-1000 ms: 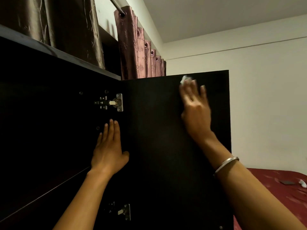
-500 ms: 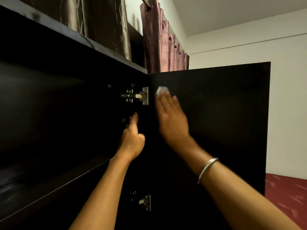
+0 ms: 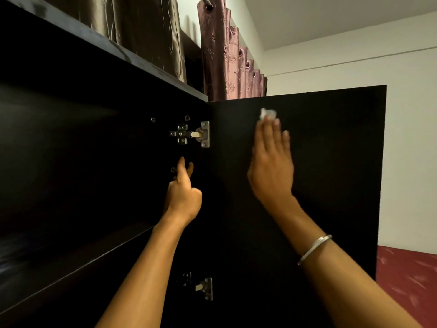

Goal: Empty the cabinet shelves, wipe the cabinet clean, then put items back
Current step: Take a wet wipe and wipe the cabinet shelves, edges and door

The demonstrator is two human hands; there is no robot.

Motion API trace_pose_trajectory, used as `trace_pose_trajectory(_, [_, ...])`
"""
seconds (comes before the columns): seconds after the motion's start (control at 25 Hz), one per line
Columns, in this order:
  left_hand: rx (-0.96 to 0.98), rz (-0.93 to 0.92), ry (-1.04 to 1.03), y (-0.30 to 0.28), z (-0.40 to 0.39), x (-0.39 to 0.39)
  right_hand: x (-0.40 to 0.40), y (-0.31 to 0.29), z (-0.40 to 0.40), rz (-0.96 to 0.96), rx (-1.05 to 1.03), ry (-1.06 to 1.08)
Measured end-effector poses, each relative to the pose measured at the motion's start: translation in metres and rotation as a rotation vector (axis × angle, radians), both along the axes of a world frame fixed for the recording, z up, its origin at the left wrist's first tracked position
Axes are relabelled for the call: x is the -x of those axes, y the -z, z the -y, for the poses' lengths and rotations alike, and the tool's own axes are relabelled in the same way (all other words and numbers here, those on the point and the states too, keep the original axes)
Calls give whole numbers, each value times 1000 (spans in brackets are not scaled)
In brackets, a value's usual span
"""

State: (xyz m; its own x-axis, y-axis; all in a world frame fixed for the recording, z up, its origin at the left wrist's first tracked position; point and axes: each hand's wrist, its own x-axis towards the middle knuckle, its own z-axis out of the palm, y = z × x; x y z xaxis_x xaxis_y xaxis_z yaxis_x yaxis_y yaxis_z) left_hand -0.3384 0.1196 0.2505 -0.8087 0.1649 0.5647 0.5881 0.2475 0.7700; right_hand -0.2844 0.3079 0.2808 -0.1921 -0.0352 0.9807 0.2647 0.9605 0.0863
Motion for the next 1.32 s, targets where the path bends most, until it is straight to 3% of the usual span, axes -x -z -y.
trace_pose_trajectory(0.12, [97,-56,-53,2,-2,6,-8,56,-7,499,-613,-5])
trace_pose_trajectory(0.16, [120,-75,-59,3,-3,8,-18,46,-24,503,-719,16])
trace_pose_trajectory(0.2, [141,-82,-60,4,-5,9,-30,26,-41,413,-690,52])
trace_pose_trajectory(0.32, [300,-149,-189,11,-11,9,-75,-39,-82,16,-93,118])
trace_pose_trajectory(0.36, [388,-217,-259,16,-15,8,-78,-38,-84,-52,16,117])
trace_pose_trajectory(0.44, [472,-385,-307,24,-26,4,-61,6,-68,37,-80,98])
trace_pose_trajectory(0.52, [482,-480,-276,30,-38,-3,-51,66,-54,358,-451,50])
trace_pose_trajectory(0.56, [488,-502,-264,32,-42,-3,-57,72,-60,452,-582,65])
trace_pose_trajectory(0.6, [491,-513,-258,34,-45,-2,-64,56,-73,428,-644,51])
trace_pose_trajectory(0.76, [507,-526,-255,38,-42,5,-105,-43,-118,-2,-253,45])
trace_pose_trajectory(0.84, [510,-538,-255,39,-42,7,-104,-32,-115,-43,-80,-46])
trace_pose_trajectory(0.92, [499,-543,-263,40,-43,9,-95,19,-87,175,-53,-223])
trace_pose_trajectory(1.04, [492,-537,-258,40,-43,11,-101,67,-69,584,-448,-259])
trace_pose_trajectory(1.12, [502,-545,-247,40,-40,13,-114,19,-100,392,-294,-304])
trace_pose_trajectory(1.24, [501,-537,-237,41,-40,13,-142,-65,-127,-205,151,-260])
trace_pose_trajectory(1.32, [484,-527,-244,43,-45,12,-128,-48,-115,-216,200,-293])
